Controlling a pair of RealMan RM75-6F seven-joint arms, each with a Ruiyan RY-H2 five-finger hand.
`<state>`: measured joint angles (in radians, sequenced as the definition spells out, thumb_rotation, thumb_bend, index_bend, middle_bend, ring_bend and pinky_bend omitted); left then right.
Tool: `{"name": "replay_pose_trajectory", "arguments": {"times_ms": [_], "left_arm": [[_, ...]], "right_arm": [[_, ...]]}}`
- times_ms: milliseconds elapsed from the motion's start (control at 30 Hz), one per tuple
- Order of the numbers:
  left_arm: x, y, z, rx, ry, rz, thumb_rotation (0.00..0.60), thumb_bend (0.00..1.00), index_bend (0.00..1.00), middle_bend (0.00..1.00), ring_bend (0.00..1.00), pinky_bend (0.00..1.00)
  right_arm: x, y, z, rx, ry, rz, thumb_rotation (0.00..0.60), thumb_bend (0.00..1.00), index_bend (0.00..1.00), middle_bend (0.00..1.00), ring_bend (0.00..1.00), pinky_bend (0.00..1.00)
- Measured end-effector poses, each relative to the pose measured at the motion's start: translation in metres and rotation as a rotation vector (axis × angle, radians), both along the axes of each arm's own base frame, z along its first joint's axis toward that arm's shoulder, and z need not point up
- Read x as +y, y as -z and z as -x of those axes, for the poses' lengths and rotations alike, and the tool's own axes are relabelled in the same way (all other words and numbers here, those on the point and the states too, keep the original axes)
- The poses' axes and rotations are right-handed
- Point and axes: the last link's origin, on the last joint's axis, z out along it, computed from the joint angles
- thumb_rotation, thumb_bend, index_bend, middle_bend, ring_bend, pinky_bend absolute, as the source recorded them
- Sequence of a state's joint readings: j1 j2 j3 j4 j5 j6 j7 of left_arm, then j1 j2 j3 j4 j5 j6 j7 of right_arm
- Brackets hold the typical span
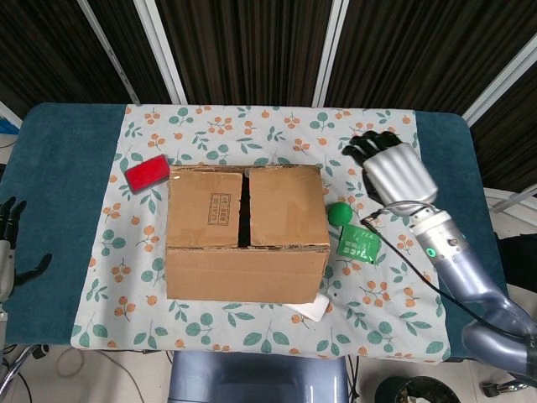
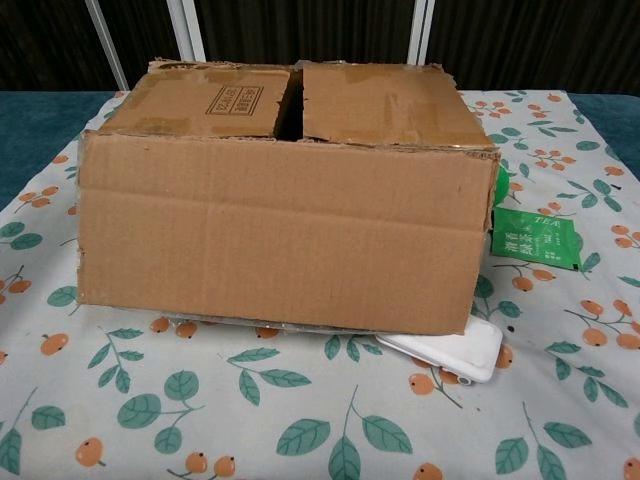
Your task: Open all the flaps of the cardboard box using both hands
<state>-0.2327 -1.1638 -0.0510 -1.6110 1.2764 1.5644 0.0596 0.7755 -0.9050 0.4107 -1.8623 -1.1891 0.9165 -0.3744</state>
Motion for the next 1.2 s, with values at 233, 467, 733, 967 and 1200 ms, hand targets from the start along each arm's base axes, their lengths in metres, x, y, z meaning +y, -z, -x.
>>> {"name": "replay_pose_trajectory", "arguments": {"times_ms": [233, 467, 733, 967, 1200], "left_arm": [[0.001, 0.001, 0.003, -0.029, -0.007, 0.017, 0.6, 0.21, 0.0, 0.0, 0.0, 0.0], [0.002, 0.001, 0.005, -0.049, -0.015, 0.026, 0.6, 0.21, 0.0, 0.0, 0.0, 0.0], [0.003, 0.002, 0.007, -0.059, -0.028, 0.039, 0.6, 0.21, 0.0, 0.0, 0.0, 0.0], [0.004, 0.003, 0.008, -0.067, -0.036, 0.043, 0.6, 0.21, 0.0, 0.0, 0.0, 0.0], [0.005, 0.003, 0.009, -0.073, -0.045, 0.046, 0.6, 0.21, 0.0, 0.0, 0.0, 0.0]], "right_arm": [[-0.012, 0.055, -0.06, 0.132, -0.152, -0.139, 0.6, 1.0, 0.41, 0.34, 0.28, 0.3], [-0.021, 0.109, -0.091, 0.191, -0.208, -0.216, 0.6, 1.0, 0.43, 0.35, 0.28, 0.3], [-0.028, 0.136, -0.1, 0.237, -0.185, -0.262, 0.6, 1.0, 0.47, 0.35, 0.28, 0.3], [-0.026, 0.147, -0.1, 0.251, -0.179, -0.282, 0.6, 1.0, 0.48, 0.35, 0.28, 0.3], [-0.023, 0.162, -0.109, 0.286, -0.206, -0.326, 0.6, 1.0, 0.49, 0.36, 0.28, 0.3]]}}
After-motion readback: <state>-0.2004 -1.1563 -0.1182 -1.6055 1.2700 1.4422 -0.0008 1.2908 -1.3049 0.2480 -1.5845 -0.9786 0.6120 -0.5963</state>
